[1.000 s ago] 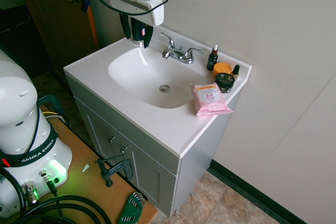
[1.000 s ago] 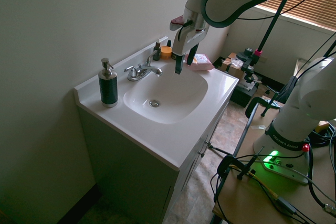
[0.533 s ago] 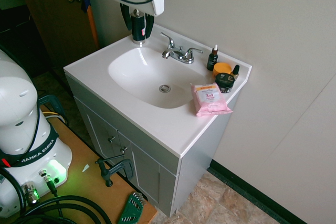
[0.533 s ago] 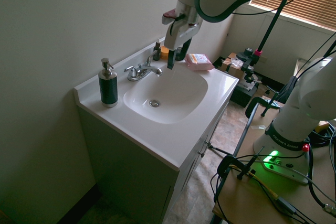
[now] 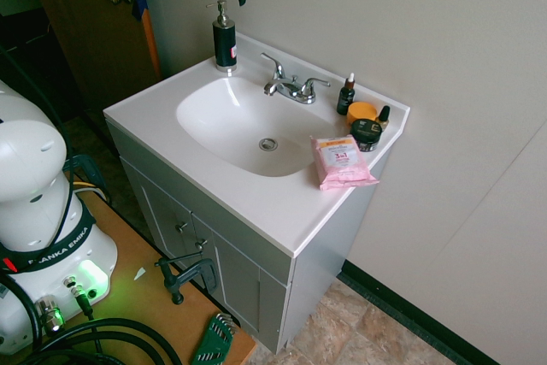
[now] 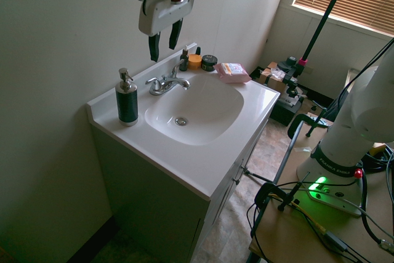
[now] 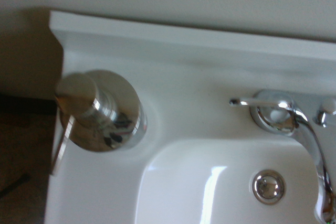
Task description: Push the sanitizer
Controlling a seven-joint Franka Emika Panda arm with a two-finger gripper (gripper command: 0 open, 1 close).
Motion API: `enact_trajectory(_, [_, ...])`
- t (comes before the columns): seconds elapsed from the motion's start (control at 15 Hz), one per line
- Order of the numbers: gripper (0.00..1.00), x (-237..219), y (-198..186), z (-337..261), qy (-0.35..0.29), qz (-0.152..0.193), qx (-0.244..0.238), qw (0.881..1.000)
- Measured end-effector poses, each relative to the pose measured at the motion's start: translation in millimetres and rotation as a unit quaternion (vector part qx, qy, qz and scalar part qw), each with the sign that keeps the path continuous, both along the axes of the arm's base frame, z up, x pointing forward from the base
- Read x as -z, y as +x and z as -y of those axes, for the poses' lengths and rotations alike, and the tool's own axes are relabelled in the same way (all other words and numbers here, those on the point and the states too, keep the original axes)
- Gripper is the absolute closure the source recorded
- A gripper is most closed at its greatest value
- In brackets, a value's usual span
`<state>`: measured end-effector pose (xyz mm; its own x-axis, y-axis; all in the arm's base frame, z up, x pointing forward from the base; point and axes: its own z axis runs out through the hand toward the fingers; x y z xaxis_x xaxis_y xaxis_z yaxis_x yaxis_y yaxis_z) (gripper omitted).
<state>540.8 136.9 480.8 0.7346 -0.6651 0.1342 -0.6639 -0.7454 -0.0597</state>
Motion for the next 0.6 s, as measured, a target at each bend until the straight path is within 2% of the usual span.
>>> enact_trajectory(0.27, [1.0,-8.2,24.9,-22.3,-0.005,-0.002,-0.012,1.0])
enact_trajectory(0.6, [1.0,-4.1,38.4,-56.9,-0.007,-0.007,-0.026,1.0])
